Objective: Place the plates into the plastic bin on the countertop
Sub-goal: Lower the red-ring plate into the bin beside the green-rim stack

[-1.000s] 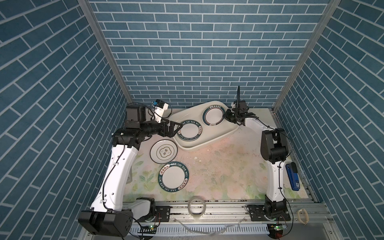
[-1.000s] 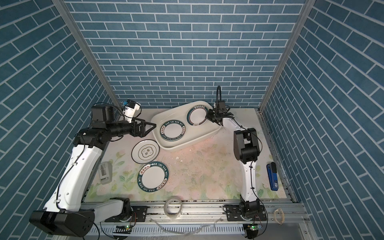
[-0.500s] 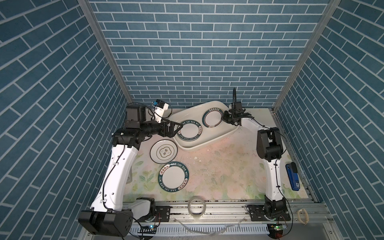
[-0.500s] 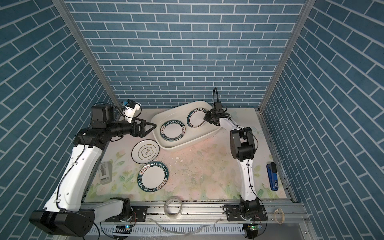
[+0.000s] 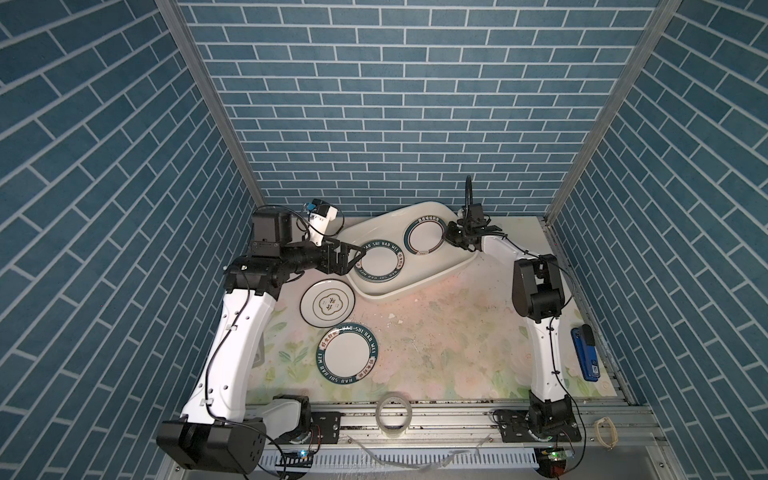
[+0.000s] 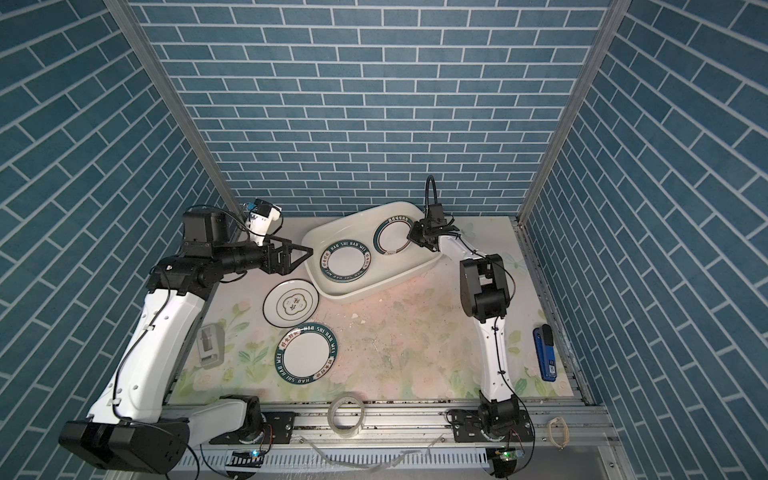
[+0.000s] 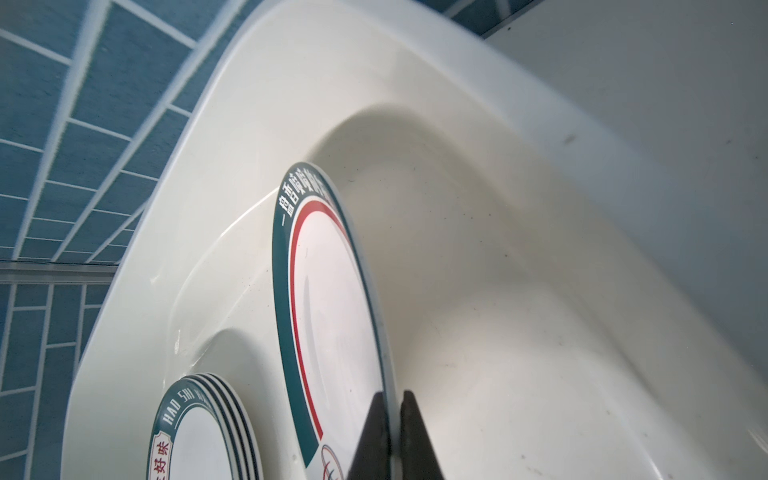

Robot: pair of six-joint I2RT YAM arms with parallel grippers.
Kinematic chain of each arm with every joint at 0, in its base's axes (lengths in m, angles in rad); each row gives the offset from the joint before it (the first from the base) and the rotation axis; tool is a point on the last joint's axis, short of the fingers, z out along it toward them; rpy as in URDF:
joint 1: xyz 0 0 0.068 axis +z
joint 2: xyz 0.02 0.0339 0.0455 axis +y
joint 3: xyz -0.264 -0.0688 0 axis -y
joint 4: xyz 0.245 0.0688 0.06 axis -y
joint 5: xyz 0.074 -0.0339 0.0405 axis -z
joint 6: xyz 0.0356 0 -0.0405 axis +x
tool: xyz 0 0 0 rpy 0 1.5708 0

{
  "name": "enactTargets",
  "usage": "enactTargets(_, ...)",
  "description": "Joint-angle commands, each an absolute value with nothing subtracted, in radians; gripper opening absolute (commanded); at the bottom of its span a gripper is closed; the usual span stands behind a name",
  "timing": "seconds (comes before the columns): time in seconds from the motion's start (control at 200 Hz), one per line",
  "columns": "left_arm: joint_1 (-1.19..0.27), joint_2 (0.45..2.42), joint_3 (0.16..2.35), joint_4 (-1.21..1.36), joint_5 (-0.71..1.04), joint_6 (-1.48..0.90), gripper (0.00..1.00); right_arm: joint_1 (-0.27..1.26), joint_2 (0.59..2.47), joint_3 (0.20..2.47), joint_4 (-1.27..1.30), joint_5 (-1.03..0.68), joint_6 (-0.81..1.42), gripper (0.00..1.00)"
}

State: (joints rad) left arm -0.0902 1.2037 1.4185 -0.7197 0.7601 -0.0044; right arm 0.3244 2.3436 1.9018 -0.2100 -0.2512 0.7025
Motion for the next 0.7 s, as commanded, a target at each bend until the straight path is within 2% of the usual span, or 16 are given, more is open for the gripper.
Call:
enactTargets(0.0,-0.091,1.202,1.416,-0.704,0.776,0.000,1.00,0.327,2.366,1.931,-0.209,-0.242,0.718,0.00)
enactTargets(0.38,-0.091,1.197,1.412,-0.702,0.779,0.004,1.00,0.325,2.373,1.928,-0.217,-0.227,0.721,0.00)
enactTargets(0.695,-0.091,1.193,1.404,-0.701,0.788,0.001,1.00,0.325,2.373,1.918,-0.219,-0.223,0.719,0.04)
